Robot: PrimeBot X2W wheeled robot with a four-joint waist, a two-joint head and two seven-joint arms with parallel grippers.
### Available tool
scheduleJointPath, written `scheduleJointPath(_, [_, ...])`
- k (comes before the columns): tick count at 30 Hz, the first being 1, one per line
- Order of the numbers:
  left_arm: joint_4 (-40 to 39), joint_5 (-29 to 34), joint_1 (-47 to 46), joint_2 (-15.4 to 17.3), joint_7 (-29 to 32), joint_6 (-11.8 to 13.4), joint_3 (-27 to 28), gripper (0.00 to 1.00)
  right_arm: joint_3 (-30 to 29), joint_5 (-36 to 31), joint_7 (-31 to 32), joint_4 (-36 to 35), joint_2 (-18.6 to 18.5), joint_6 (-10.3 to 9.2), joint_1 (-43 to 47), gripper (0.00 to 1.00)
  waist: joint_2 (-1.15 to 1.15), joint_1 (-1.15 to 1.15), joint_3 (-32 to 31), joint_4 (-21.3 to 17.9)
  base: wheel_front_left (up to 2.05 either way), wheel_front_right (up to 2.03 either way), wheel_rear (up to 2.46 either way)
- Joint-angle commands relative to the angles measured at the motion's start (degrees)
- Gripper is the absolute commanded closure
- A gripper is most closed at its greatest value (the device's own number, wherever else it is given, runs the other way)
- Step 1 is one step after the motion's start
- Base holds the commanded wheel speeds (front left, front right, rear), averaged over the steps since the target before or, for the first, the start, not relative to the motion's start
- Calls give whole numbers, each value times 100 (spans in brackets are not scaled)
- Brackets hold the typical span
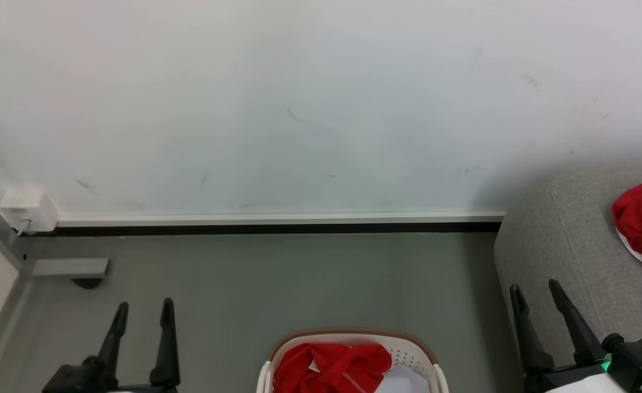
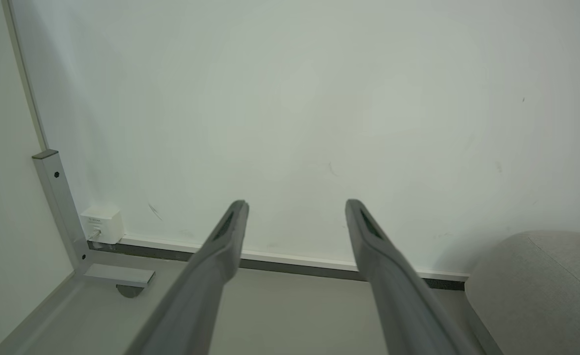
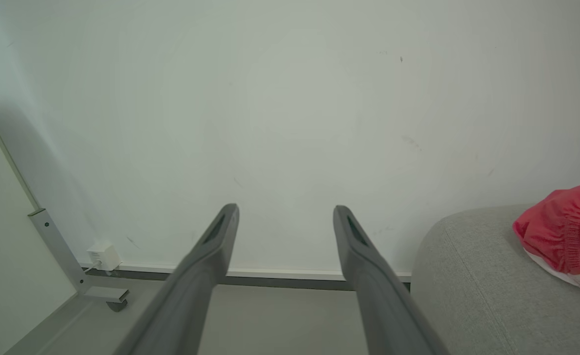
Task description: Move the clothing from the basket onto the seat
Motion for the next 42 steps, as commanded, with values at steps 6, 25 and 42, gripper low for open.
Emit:
scheduleJointPath(6, [98,209,-81,-112,-3,-179,164,0,29,-17,-15,65,-35,-14,-108,0,0,0,28,-12,0,0,0])
scheduleJointPath(25, [286,499,-857,-305,-3,-595,114,0,168,62,-9,-22,-239,-14,-898,0,0,0,914,-277,0,0,0])
scheduleJointPath(42, [2337,819,-2683,-238,0,-817,-990,0,-413,56,-8,-451,-165,-14,-2048,0,0,0,2644,-874,0,0,0])
